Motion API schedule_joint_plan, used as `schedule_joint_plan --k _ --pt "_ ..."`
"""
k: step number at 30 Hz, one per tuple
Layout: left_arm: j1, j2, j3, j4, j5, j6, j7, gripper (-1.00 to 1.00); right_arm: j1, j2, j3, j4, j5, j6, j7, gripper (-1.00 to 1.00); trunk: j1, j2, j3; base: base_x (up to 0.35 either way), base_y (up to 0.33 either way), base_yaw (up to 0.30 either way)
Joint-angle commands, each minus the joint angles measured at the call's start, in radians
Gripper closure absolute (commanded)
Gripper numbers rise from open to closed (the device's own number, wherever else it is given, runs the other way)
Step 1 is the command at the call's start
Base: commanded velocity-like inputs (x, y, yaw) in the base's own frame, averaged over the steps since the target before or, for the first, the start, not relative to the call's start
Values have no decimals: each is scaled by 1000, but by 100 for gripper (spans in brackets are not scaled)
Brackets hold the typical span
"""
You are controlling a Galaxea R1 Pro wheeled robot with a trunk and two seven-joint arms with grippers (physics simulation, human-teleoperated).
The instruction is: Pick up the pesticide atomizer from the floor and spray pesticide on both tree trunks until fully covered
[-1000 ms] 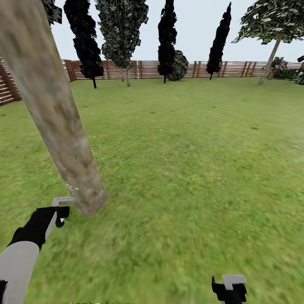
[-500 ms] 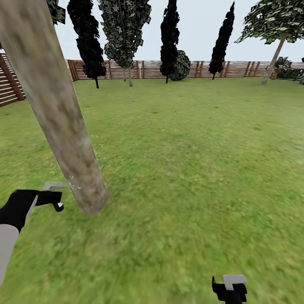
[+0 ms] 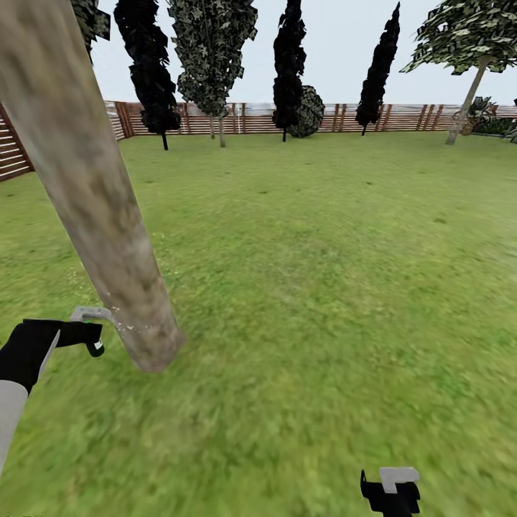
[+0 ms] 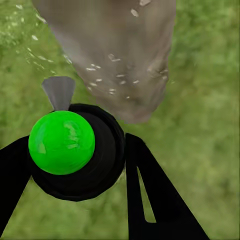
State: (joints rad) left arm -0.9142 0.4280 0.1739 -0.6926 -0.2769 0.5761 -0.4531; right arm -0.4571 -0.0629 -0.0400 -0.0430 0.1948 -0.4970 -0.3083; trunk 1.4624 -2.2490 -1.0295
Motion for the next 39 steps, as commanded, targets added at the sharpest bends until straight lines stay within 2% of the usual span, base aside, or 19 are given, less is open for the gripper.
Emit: schedule_joint_plan --k 1,3,10,34,39 --pt "4 9 1 -17 3 2 0 100 0 0 0 0 0 0 0 -100 0 0 0 1 0 217" --pt "10 15 -1 -32 5 2 -1 100 0 1 0 0 0 0 0 -100 0 0 0 0 0 237" --pt "12 6 -7 -28 6 2 1 100 0 0 0 0 0 0 0 -100 0 0 0 117 -102 24" --pt "11 5 -3 -34 7 4 2 100 0 0 0 0 0 0 -1 -100 0 0 0 -1 -269 0" --pt "11 5 1 -34 7 4 3 100 0 0 0 0 0 0 -1 -100 0 0 0 0 -273 190"
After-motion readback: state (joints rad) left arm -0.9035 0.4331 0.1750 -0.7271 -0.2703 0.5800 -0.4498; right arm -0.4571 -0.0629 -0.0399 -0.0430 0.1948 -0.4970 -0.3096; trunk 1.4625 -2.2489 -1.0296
